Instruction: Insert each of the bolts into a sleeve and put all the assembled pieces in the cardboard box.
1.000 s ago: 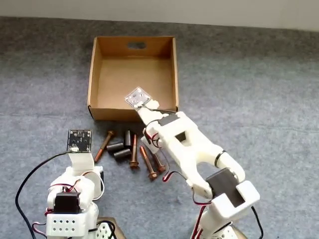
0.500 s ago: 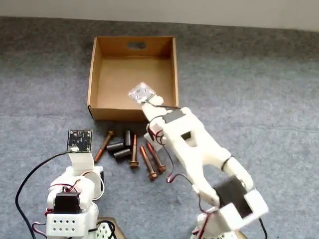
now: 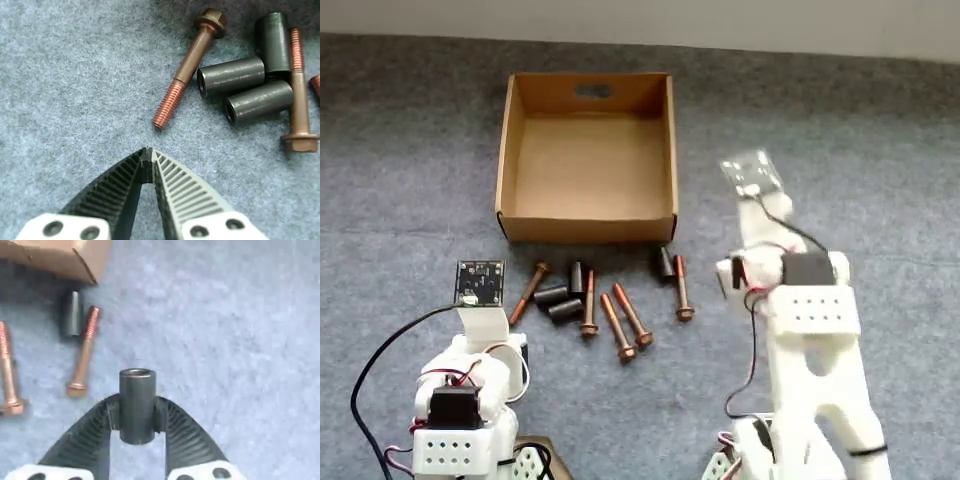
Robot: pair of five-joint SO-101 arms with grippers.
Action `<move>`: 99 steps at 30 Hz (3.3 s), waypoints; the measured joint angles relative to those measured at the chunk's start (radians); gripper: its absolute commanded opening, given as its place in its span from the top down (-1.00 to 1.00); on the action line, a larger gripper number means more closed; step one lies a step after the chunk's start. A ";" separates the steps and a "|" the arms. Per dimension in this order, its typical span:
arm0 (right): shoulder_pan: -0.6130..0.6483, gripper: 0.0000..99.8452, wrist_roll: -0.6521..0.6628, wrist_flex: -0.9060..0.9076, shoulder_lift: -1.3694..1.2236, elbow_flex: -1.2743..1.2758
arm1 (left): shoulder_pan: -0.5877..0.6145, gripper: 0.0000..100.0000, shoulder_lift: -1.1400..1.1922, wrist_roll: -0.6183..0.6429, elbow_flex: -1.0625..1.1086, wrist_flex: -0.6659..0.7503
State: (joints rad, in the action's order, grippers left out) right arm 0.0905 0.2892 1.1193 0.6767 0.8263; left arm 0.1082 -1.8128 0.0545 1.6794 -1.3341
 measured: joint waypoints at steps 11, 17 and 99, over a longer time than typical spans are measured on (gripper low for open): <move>-0.035 0.99 0.000 -0.247 0.152 0.471 | 0.000 0.98 0.000 0.000 0.000 0.000; -0.040 0.87 0.000 -0.253 -0.011 0.459 | 0.000 0.98 0.000 0.000 0.000 0.000; 0.143 0.99 -0.140 -0.166 0.534 0.470 | -0.035 0.97 0.000 -0.002 0.000 0.069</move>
State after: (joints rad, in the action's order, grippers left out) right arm 0.2332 0.1496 0.9536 1.2106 1.2958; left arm 0.0729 -1.8128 0.0529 1.6794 -1.2651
